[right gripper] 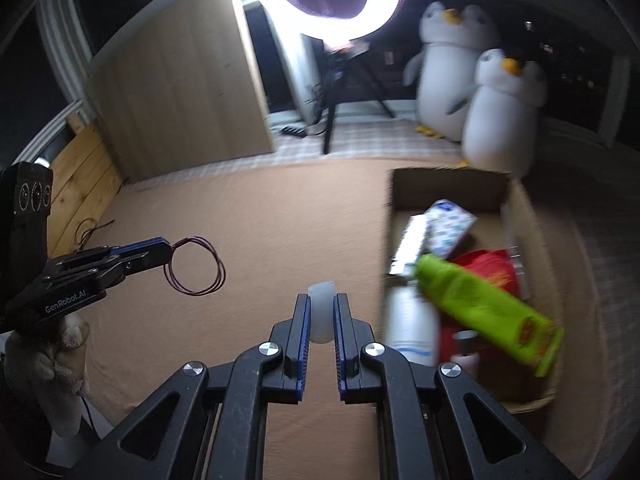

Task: Organize objects
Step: 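Carry the white cap and rubber band into the box with both tools and release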

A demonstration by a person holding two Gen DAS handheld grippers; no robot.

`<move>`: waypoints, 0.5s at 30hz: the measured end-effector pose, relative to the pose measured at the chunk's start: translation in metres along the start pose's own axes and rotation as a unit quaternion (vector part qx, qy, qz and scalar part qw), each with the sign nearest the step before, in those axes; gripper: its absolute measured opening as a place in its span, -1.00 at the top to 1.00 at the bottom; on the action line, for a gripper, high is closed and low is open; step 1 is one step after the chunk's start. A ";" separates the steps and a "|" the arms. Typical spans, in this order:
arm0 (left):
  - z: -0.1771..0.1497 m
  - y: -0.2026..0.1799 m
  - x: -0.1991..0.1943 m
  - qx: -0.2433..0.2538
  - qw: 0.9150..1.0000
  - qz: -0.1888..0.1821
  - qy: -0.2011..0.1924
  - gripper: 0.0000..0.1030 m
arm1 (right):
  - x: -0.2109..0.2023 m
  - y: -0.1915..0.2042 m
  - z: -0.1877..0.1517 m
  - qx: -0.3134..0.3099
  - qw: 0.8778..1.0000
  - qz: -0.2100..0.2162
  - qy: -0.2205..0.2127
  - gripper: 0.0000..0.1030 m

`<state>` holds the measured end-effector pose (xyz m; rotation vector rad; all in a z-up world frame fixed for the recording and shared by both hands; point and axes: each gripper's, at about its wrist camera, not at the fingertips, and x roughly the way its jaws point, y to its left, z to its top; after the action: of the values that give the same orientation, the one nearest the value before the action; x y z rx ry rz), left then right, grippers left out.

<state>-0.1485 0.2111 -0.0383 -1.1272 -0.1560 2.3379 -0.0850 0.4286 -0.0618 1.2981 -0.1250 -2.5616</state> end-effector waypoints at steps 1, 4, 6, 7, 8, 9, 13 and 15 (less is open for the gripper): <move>0.007 -0.008 0.007 0.006 1.000 -0.003 -0.002 0.97 | -0.003 -0.009 0.002 0.002 1.000 -0.006 -0.003 0.80; 0.026 -0.031 0.029 0.021 1.000 -0.010 -0.004 0.97 | -0.009 -0.030 0.009 0.004 1.000 -0.018 -0.009 0.80; 0.036 -0.044 0.043 0.029 0.999 -0.012 -0.004 0.97 | -0.010 -0.045 0.016 0.007 1.000 -0.026 -0.013 0.80; 0.043 -0.052 0.054 0.034 0.999 -0.014 -0.003 0.97 | -0.009 -0.052 0.019 0.009 0.999 -0.027 -0.014 0.80; 0.048 -0.057 0.061 0.036 0.999 -0.014 -0.003 0.97 | -0.009 -0.058 0.022 0.011 0.999 -0.028 -0.014 0.80; 0.051 -0.062 0.068 0.038 0.999 -0.013 -0.002 0.97 | -0.007 -0.067 0.026 0.013 0.999 -0.031 -0.014 0.80; 0.069 -0.078 0.104 0.042 0.999 -0.011 0.005 0.97 | 0.001 -0.091 0.036 0.022 0.999 -0.036 -0.011 0.80; 0.075 -0.083 0.119 0.045 0.999 -0.009 0.010 0.97 | 0.004 -0.098 0.040 0.024 0.999 -0.037 -0.009 0.80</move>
<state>-0.2304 0.3520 -0.0455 -1.0999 -0.0538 2.2934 -0.1389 0.5204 -0.0604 1.3215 -0.1449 -2.6477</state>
